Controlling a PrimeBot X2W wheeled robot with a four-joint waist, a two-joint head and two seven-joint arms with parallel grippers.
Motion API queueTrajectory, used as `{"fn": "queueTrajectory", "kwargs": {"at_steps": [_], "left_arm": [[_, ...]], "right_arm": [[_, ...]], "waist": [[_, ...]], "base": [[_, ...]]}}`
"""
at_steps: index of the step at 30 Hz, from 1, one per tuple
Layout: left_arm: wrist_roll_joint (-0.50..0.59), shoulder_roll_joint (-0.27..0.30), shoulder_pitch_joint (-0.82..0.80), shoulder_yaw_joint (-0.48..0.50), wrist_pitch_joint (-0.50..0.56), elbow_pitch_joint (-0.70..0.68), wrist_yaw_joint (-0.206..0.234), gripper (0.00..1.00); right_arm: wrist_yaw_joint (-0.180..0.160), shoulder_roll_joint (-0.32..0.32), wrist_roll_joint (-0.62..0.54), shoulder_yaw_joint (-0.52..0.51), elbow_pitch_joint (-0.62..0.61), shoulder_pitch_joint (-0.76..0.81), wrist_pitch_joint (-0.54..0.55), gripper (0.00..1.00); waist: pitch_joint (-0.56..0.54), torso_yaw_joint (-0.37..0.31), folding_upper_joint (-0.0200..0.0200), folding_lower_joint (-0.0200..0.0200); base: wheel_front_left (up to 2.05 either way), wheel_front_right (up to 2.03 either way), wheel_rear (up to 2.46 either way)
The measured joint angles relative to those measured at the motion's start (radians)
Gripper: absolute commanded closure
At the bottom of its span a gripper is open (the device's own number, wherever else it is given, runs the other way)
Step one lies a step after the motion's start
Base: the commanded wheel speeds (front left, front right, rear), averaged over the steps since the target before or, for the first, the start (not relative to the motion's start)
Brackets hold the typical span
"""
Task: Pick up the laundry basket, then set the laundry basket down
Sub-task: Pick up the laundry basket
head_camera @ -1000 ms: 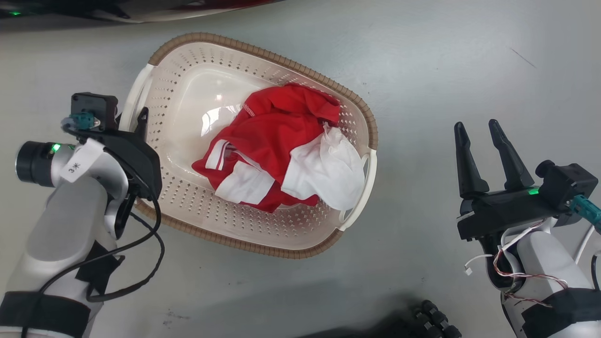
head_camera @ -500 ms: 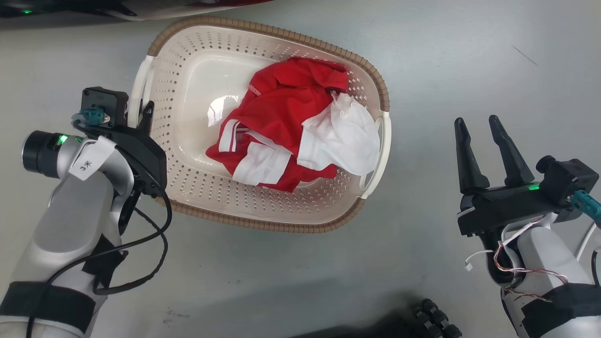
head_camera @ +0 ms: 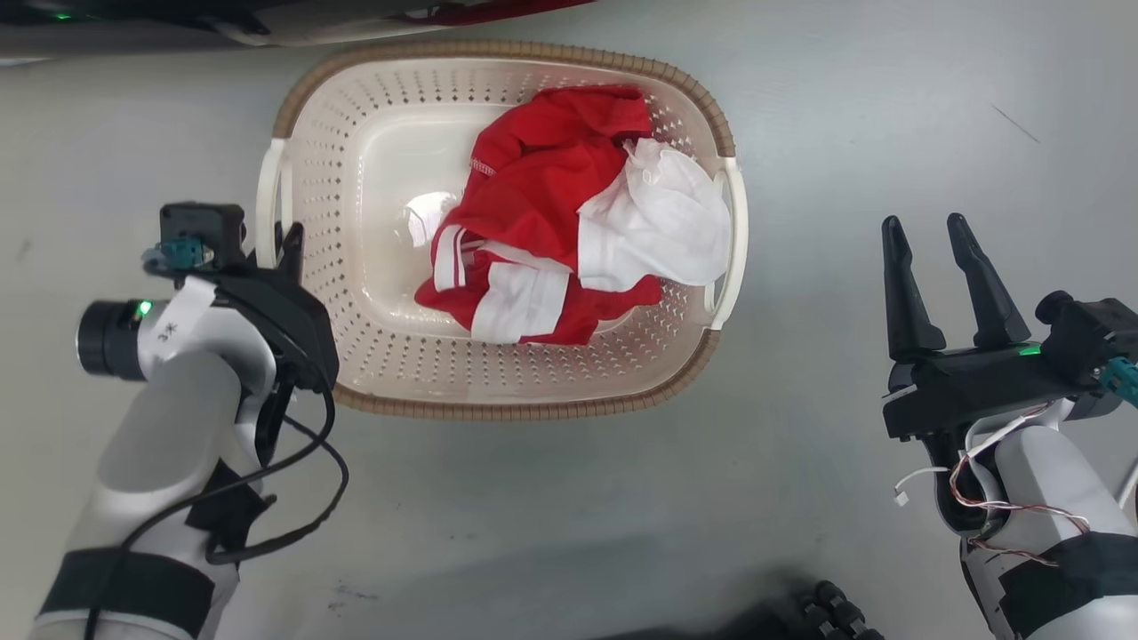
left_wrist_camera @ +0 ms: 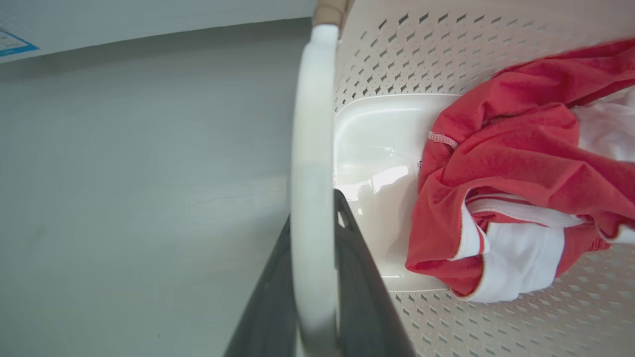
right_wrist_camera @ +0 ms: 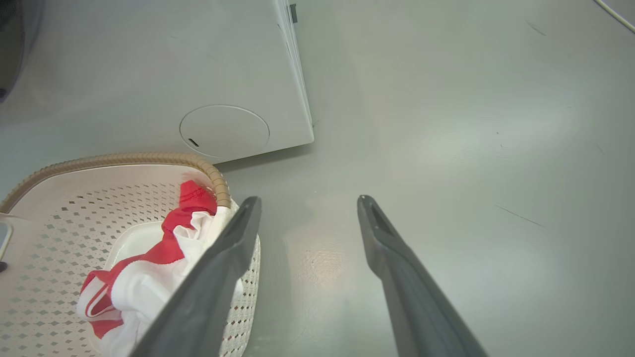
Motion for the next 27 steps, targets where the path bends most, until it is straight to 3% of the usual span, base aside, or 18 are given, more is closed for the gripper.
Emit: {"fn": "queueTrajectory", "kwargs": {"at_steps": [22, 23, 24, 25, 27], "left_arm": [[-0.053, -0.035, 0.062, 0.032, -0.026, 0.097, 0.002, 0.98], [-0.053, -0.035, 0.062, 0.033, -0.026, 0.1, 0.002, 0.62], [-0.053, -0.035, 0.062, 0.033, -0.026, 0.102, 0.002, 0.35], [-0.053, -0.035, 0.062, 0.034, -0.026, 0.106, 0.002, 0.35], [-0.054, -0.039, 0.069, 0.033, -0.019, 0.13, 0.002, 0.13]], "right_arm": [[0.004, 0.0, -0.005, -0.015, -0.001, -0.015, 0.0, 0.0], [0.004, 0.0, -0.007, -0.016, -0.001, -0.015, 0.0, 0.0], [0.004, 0.0, -0.008, -0.017, -0.001, -0.015, 0.0, 0.0], [0.005, 0.0, -0.008, -0.018, -0.001, -0.015, 0.0, 0.0], [0.005, 0.0, -0.008, -0.021, -0.001, -0.015, 0.0, 0.0]], "waist": [[-0.033, 0.048, 0.0, 0.0], [-0.033, 0.048, 0.0, 0.0], [-0.033, 0.048, 0.0, 0.0], [-0.034, 0.048, 0.0, 0.0], [-0.033, 0.047, 0.0001, 0.0001]], "base": [[0.0, 0.0, 0.0], [0.0, 0.0, 0.0], [0.0, 0.0, 0.0], [0.0, 0.0, 0.0], [0.0, 0.0, 0.0]]}}
